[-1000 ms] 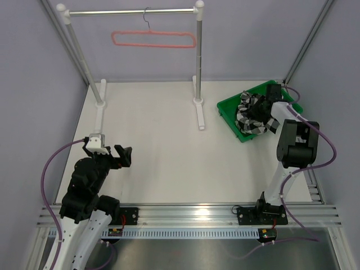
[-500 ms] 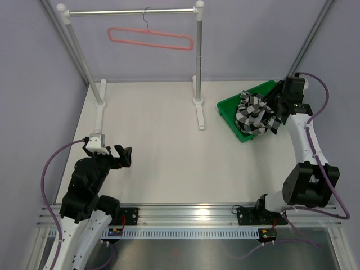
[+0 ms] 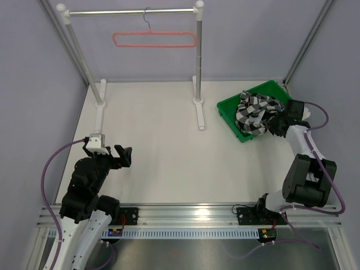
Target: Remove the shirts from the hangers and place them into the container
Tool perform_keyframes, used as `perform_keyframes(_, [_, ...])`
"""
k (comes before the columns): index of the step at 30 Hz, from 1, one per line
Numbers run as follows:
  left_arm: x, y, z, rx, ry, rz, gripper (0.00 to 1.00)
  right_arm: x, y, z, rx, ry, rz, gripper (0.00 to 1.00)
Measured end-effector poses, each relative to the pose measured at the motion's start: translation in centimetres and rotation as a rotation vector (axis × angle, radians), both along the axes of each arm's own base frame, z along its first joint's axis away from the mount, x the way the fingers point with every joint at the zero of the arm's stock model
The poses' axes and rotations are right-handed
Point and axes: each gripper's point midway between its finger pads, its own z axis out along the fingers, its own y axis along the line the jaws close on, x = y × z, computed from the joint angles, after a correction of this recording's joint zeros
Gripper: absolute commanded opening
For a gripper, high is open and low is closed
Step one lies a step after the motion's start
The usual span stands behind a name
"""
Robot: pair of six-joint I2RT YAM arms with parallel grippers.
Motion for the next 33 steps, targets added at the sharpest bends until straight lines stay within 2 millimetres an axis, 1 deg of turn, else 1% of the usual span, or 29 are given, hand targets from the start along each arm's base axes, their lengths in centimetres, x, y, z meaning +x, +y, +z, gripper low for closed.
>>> perform_keyframes(4, [0.0, 0.0, 0.0, 0.0, 0.0, 0.0, 0.99, 1.6, 0.2, -2.3, 0.036, 0.027, 0.024, 0.36])
perform_keyframes(7, [0.0, 0.0, 0.0, 0.0, 0.0, 0.0, 0.99, 2.8, 0.9, -3.7, 0.081, 0.037, 0.056, 0.34])
perform_keyframes(10, [0.0, 0.0, 0.0, 0.0, 0.0, 0.0, 0.99, 4.7, 1.2, -2.9, 0.096, 0.0, 0.083, 0.34])
perform_keyframes(14, [0.0, 0.0, 0.0, 0.0, 0.001, 0.0, 0.99, 6.2, 1.9, -3.0, 0.109, -0.003, 0.114, 0.34])
perform_keyframes(16, [0.0, 0.0, 0.0, 0.0, 0.001, 0.0, 0.99, 6.6, 1.9, -3.4, 0.11, 0.004, 0.12, 0.34])
perform_keyframes(19, [0.0, 0.0, 0.0, 0.0, 0.001, 0.0, 0.99, 6.7, 1.9, -3.9, 0.112, 0.018, 0.121, 0.34])
perform_keyframes(23, [0.0, 0.0, 0.0, 0.0, 0.001, 0.0, 0.99, 6.9, 1.9, -3.9, 0.111, 0.026, 0.124, 0.34])
perform_keyframes(26, [0.0, 0.0, 0.0, 0.0, 0.001, 0.0, 0.99, 7.5, 1.7, -4.4, 0.112, 0.044, 0.127, 0.37])
perform_keyframes(31, [0.0, 0.0, 0.0, 0.0, 0.001, 0.0, 0.99, 8.4, 1.7, -6.8, 0.111, 0.115, 0.144, 0.4])
perform_keyframes(33, [0.0, 0.0, 0.0, 0.0, 0.001, 0.0, 0.99, 8.8, 2.0, -7.4, 0.113, 0.128, 0.155, 0.42])
